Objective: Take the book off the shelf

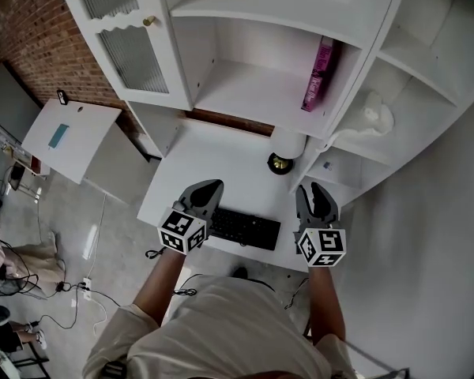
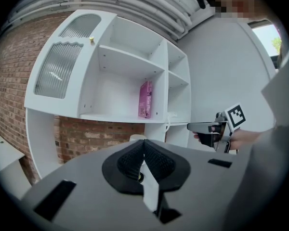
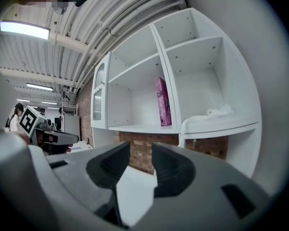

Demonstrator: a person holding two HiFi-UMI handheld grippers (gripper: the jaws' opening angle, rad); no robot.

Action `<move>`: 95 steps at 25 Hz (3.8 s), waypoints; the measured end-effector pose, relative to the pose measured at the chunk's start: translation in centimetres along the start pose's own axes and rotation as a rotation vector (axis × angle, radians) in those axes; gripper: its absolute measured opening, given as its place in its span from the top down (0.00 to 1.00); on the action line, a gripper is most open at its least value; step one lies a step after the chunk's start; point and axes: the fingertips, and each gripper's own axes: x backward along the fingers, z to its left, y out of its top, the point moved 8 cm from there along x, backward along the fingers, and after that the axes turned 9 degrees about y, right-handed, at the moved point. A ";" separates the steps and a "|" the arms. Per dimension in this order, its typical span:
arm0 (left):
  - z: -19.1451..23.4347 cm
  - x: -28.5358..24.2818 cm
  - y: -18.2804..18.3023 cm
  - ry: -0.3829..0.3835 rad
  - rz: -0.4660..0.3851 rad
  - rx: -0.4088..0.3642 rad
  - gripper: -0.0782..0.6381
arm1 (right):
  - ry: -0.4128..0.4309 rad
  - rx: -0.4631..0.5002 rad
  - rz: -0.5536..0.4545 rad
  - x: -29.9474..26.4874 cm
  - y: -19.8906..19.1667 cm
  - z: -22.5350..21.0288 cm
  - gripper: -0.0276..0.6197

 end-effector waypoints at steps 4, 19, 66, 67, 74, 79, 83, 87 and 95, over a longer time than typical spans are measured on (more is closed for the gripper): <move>0.2 -1.1 0.4 0.001 -0.003 -0.001 0.90 | -0.005 0.003 -0.009 -0.7 0.4 -0.9 0.76; 3.9 -5.1 2.4 -0.145 -0.007 -0.019 0.90 | -0.135 0.049 -0.030 -3.3 3.2 0.7 0.76; 8.9 -11.4 10.6 -0.386 -0.088 -0.047 0.90 | -0.685 -0.012 -0.004 -22.0 14.7 -8.7 0.67; 8.8 -11.4 10.6 -0.388 -0.090 -0.047 0.90 | -0.689 -0.008 0.001 -22.3 14.8 -8.9 0.67; 9.0 -11.2 10.2 -0.387 -0.083 -0.036 0.90 | -0.689 0.037 0.046 -24.1 14.7 -10.5 0.67; 9.5 -11.2 10.0 -0.376 -0.078 -0.025 0.90 | -0.675 0.036 0.064 -25.2 14.6 -11.3 0.64; 10.0 -11.0 9.8 -0.367 -0.071 -0.016 0.90 | -0.663 0.027 0.082 -26.1 14.5 -11.9 0.64; 10.3 -10.8 9.5 -0.355 -0.065 -0.009 0.90 | -0.662 0.023 0.101 -26.8 14.5 -12.8 0.64; 10.9 -10.3 9.2 -0.330 -0.061 0.002 0.90 | -0.671 -0.009 0.063 -26.9 14.7 -13.3 0.73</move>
